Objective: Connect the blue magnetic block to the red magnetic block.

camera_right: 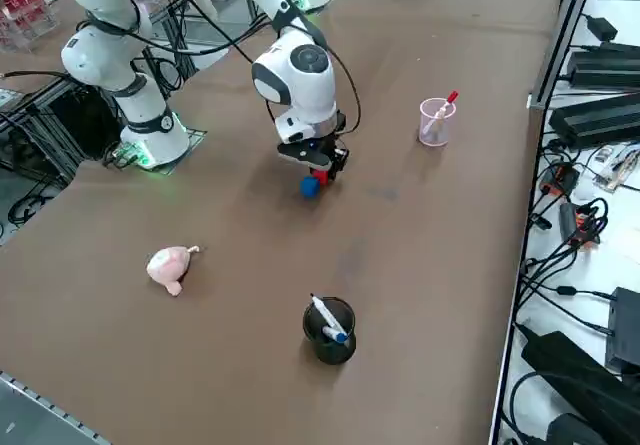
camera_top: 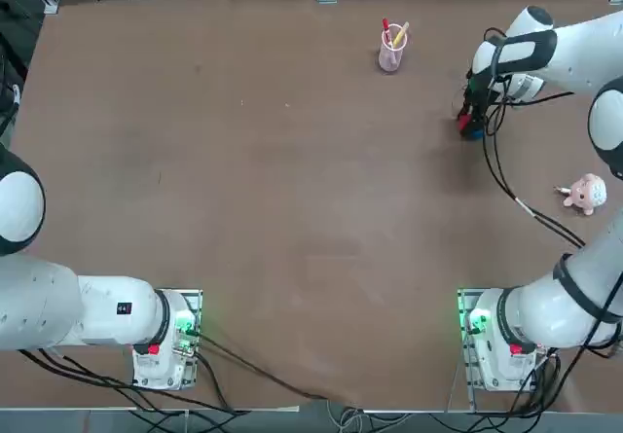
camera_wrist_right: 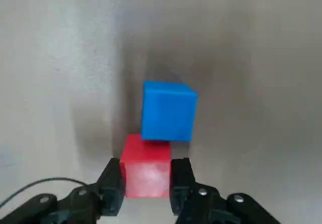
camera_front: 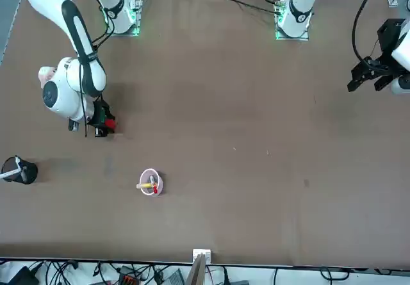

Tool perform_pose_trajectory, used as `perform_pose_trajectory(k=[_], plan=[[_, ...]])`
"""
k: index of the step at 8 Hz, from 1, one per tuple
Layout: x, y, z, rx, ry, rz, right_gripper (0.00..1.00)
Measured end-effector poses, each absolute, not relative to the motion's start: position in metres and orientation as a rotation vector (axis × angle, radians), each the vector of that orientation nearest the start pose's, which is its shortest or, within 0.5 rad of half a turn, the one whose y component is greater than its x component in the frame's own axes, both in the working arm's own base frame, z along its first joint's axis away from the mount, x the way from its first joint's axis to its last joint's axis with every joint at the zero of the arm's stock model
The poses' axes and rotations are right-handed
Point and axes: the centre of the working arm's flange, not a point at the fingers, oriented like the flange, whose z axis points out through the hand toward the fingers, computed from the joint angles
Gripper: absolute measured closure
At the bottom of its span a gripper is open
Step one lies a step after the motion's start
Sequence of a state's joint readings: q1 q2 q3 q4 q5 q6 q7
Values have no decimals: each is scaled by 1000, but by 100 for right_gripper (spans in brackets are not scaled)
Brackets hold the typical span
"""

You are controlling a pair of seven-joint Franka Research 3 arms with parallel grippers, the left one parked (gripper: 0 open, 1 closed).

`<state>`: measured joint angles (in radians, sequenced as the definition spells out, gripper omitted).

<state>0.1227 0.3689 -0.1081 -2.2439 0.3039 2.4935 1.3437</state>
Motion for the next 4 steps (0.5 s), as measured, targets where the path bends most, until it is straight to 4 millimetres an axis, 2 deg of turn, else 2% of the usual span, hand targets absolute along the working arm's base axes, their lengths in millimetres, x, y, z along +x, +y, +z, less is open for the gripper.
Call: perform_pose_trajectory(k=[4], plan=[[529, 2, 192, -2168, 2208, 259, 53]])
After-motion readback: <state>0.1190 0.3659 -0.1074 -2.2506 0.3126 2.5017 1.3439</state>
